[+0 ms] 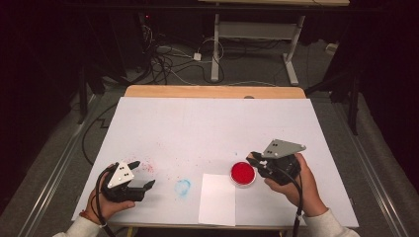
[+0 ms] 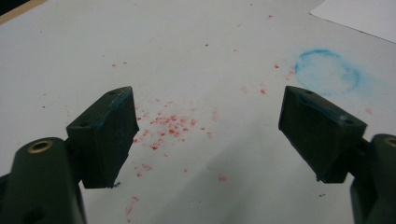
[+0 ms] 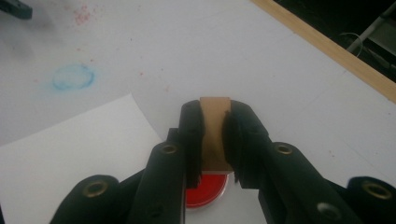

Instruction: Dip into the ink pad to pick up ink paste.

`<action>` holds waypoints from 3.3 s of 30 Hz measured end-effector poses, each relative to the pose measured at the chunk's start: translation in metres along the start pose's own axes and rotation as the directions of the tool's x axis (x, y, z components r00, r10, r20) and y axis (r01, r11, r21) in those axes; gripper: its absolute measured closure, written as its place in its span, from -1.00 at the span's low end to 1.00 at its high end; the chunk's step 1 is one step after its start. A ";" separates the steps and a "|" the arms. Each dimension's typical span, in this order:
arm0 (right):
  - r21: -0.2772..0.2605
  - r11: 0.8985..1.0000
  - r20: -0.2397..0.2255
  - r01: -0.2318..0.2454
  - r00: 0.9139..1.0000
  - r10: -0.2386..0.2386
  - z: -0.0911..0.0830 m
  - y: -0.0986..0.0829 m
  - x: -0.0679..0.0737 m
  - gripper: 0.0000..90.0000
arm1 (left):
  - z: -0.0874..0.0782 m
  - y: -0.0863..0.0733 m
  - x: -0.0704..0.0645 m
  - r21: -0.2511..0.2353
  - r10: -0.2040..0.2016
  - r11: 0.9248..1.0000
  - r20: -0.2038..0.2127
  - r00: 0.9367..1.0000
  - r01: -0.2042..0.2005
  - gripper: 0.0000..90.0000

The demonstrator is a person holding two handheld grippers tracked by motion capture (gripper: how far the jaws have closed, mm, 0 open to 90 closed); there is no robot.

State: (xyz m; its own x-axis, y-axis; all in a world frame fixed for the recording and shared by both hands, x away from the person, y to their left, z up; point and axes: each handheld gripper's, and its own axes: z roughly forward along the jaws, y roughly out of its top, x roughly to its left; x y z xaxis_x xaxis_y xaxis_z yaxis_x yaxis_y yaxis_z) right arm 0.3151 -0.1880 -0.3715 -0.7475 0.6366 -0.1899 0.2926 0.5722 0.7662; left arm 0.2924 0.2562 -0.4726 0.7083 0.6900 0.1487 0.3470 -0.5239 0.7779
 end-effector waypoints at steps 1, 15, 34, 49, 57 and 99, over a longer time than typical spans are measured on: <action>-0.007 1.000 0.007 -0.002 1.000 0.002 -0.003 0.001 0.000 0.70 | 0.000 0.000 0.000 0.001 0.001 1.000 0.000 1.000 -0.001 -0.58; 0.025 1.000 -0.018 0.007 1.000 -0.007 0.014 -0.002 0.007 0.70 | 0.003 0.002 -0.001 0.007 -0.001 1.000 0.005 1.000 0.001 -0.58; 0.215 0.976 -0.050 0.018 0.999 -0.007 0.080 -0.039 0.012 0.70 | 0.004 0.001 -0.001 0.019 0.008 1.000 0.003 1.000 -0.008 -0.58; 0.215 0.976 -0.064 -0.022 0.997 0.036 0.082 -0.043 0.008 0.71 | 0.004 0.002 -0.002 0.024 0.014 1.000 0.004 1.000 -0.014 -0.58; 0.219 0.976 -0.071 -0.025 0.997 0.041 0.082 -0.043 0.007 0.71 | 0.005 0.002 -0.002 0.029 0.017 0.999 0.004 1.000 -0.017 -0.58; 0.068 0.998 -0.038 -0.016 0.999 0.019 0.040 -0.015 0.004 0.70 | 0.006 0.002 -0.002 0.030 0.020 0.999 0.011 1.000 -0.020 -0.59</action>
State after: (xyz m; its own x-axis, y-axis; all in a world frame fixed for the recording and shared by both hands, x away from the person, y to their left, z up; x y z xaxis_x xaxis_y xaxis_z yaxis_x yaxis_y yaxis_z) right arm 0.3310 -0.1735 -0.4084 -0.7637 0.6274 -0.1522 0.3444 0.5953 0.7260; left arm 0.2950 0.2505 -0.4751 0.7220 0.6739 0.1569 0.3510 -0.5521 0.7563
